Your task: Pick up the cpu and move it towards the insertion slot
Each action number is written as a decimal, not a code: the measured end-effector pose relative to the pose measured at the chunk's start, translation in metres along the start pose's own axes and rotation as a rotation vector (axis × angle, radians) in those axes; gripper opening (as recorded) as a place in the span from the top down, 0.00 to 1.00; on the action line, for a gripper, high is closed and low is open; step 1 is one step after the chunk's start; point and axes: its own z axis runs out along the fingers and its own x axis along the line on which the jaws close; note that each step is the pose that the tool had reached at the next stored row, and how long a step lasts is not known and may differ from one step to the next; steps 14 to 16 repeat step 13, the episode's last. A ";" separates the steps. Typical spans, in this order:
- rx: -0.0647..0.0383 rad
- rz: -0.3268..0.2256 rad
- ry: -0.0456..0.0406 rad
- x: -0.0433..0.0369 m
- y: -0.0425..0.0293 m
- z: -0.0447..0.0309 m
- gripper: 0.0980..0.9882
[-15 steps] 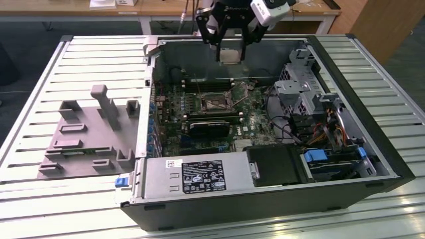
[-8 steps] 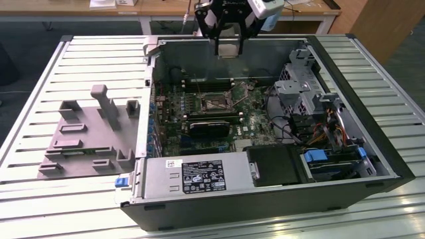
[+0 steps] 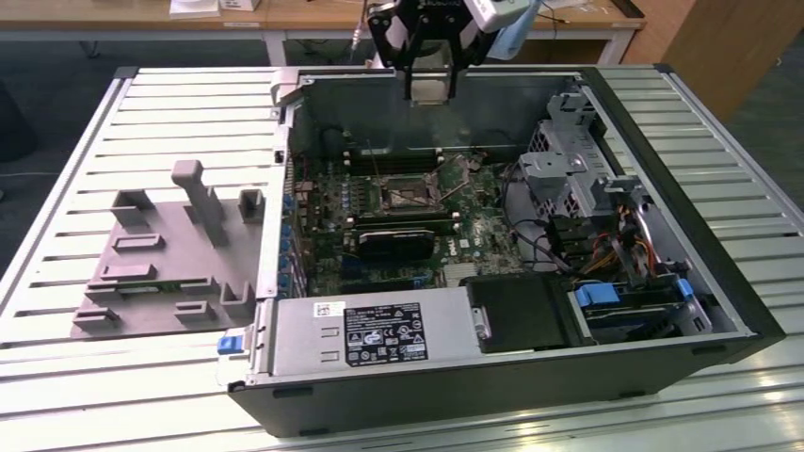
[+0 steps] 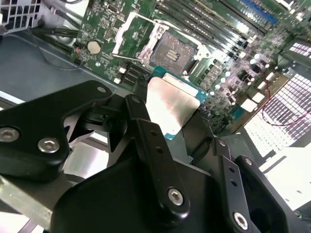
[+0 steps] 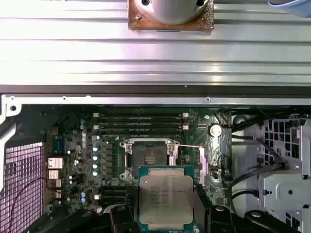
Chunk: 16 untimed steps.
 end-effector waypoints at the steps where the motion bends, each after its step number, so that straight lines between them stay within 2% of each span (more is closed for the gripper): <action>1: 0.000 0.000 -0.0003 0.0001 0.0013 0.0010 0.51; 7: 0.000 -0.001 -0.0007 0.0005 0.0063 0.0047 0.51; 16: 0.000 -0.001 -0.0006 0.0005 0.0064 0.0049 0.51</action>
